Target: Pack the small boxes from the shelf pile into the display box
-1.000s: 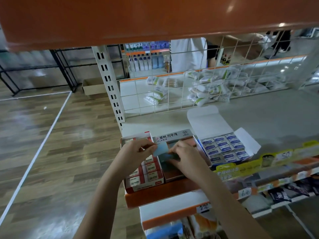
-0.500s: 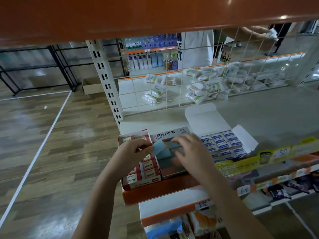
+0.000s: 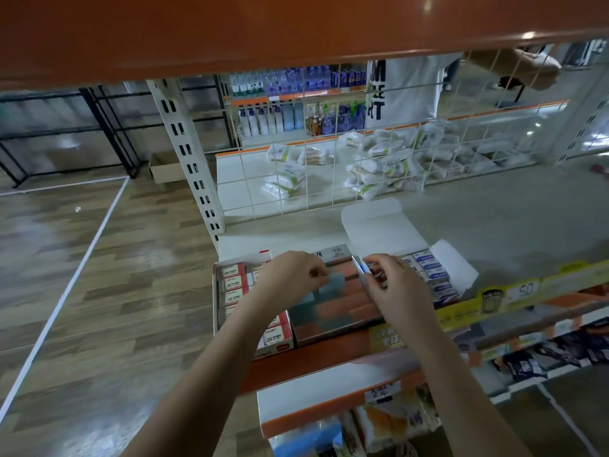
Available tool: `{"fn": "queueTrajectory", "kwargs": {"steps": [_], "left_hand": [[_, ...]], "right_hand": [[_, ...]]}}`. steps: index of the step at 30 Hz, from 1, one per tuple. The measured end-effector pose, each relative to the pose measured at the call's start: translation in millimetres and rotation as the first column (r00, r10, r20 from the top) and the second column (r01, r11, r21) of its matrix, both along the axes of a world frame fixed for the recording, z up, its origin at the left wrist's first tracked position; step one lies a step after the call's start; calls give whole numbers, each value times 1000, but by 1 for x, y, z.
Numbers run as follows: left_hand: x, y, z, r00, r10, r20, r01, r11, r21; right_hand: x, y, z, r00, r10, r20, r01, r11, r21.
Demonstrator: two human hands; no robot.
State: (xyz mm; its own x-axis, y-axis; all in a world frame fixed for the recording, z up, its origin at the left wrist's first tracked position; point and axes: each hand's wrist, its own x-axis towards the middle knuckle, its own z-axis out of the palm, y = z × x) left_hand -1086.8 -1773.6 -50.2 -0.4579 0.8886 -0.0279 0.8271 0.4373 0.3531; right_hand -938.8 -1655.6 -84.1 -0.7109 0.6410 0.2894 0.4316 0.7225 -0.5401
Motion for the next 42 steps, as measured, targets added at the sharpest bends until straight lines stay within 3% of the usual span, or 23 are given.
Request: {"fn": "queueTrajectory", "kwargs": {"steps": [9, 32, 37, 42], "left_hand": [[5, -5, -16, 978, 9, -207, -7, 1000, 9], [6, 7, -24, 953, -200, -226, 184, 979, -89], [-5, 20, -9, 959, -221, -178, 218, 975, -39], [-9, 65, 15, 975, -163, -152, 182, 975, 125]], "right_hand": [[-1, 0, -5, 1000, 15, -1, -15, 1000, -25], [4, 8, -7, 998, 43, -35, -46, 996, -78], [11, 21, 4, 986, 162, 40, -152, 969, -194], [26, 71, 15, 980, 132, 150, -125, 991, -58]]}}
